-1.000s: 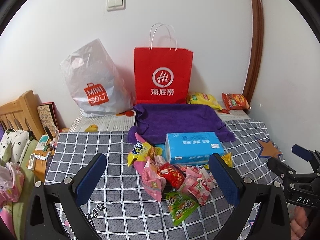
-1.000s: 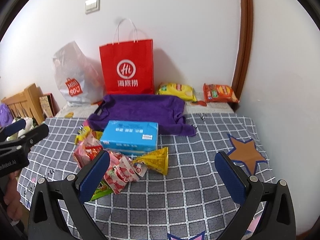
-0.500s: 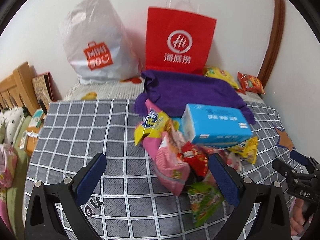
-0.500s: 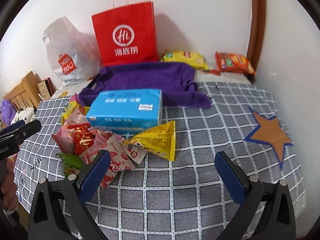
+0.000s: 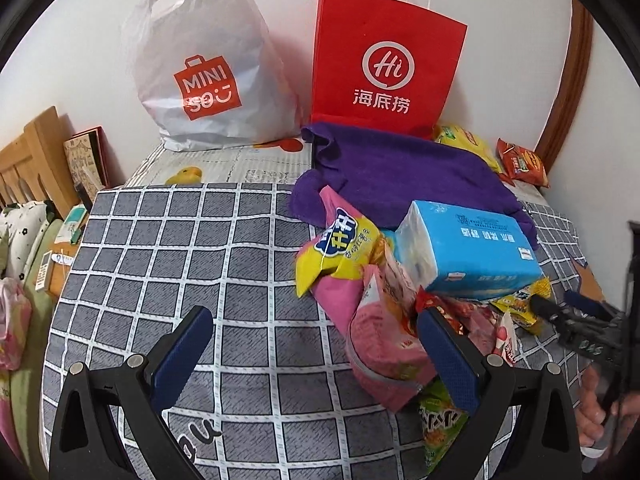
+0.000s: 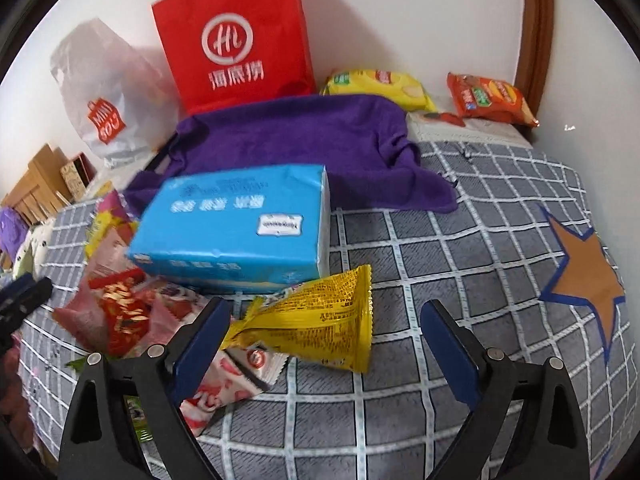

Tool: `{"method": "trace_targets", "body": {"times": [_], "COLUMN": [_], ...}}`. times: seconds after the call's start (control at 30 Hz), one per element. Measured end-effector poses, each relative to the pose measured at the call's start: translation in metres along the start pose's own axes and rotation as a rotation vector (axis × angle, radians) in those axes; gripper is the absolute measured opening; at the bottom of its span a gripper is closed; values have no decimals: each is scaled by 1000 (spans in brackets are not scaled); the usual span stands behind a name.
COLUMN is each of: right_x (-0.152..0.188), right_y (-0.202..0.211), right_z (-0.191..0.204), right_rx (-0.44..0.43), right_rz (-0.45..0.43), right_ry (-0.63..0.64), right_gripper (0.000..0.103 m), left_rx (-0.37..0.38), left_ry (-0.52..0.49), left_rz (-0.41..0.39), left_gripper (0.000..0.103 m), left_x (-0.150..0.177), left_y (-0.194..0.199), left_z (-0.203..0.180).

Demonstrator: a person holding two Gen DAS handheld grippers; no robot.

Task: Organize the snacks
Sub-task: 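Move left tool to pink-yellow chip bag while right tool approaches yellow packet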

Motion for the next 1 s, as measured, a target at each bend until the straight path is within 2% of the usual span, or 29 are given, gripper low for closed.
{"method": "trace_targets", "body": {"times": [0.2,0.3,0.33,0.47,0.7,0.83,1.0], "right_x": [2,6,8,16,30,33,35], "right_y": [-30,-35,-36,-34,-28,-29,-30], "right_z": [-6,-4,-3,-4,-22,-26,-24], "right_rx": [-36,-53,-69,-70,-22,-34,-16], "right_rz": [75,86,96,92,71,39,3], "right_ry": [-10,1,10,28,42,43,56], "right_gripper": [96,86,79,70,68,68,72], "left_rx": [22,28,30,47,41,32,-1], "left_ry": [2,-2,-3,-12,-16,-2,-36], "left_rz": [17,29,32,37,60,56,65], "left_gripper": [102,102,102,102,102,102,102], "left_x": [-4,-3,-4,-5,-12,-25,-46], "left_y": [-10,-15,-16,-17,-29,-32,-43], "left_z": [0,-1,0,-1,-8,-5,-5]}}
Point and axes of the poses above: each gripper's, at about its wrist camera, not at the fingertips, and y roughly against the way its jaws point, z to its left, x to its underside, the point moved 6 cm from there along -y, roughly the way its jaws point, and after that the axes turned 13 degrees about z, right-handed, at the moved point
